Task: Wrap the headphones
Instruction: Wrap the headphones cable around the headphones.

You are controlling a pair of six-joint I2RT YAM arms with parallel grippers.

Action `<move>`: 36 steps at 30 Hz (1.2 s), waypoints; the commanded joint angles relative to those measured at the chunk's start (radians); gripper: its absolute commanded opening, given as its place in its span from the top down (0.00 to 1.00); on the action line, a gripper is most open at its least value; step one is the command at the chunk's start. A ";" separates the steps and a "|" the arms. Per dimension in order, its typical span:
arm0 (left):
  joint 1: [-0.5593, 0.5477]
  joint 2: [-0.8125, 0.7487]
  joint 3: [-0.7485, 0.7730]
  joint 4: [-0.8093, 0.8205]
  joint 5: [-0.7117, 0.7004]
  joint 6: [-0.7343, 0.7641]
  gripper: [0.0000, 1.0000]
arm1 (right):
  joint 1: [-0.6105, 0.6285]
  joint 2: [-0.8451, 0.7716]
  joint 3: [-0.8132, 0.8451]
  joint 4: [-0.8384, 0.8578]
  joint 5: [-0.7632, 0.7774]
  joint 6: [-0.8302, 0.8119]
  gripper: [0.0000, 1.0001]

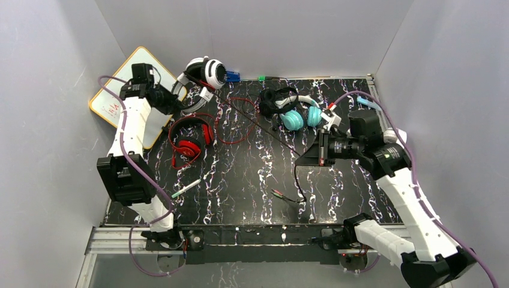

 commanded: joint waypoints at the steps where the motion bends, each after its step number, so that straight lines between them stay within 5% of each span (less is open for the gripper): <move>1: 0.077 -0.110 -0.048 0.180 0.154 -0.132 1.00 | 0.001 0.023 -0.058 0.039 0.042 -0.041 0.99; 18: 0.034 -0.408 -0.369 0.486 0.511 -0.164 1.00 | -0.118 0.184 -0.070 0.164 0.056 -0.110 0.99; 36: -0.392 -0.587 -0.470 0.410 0.584 0.366 1.00 | -0.255 0.323 0.029 0.204 -0.032 -0.147 0.99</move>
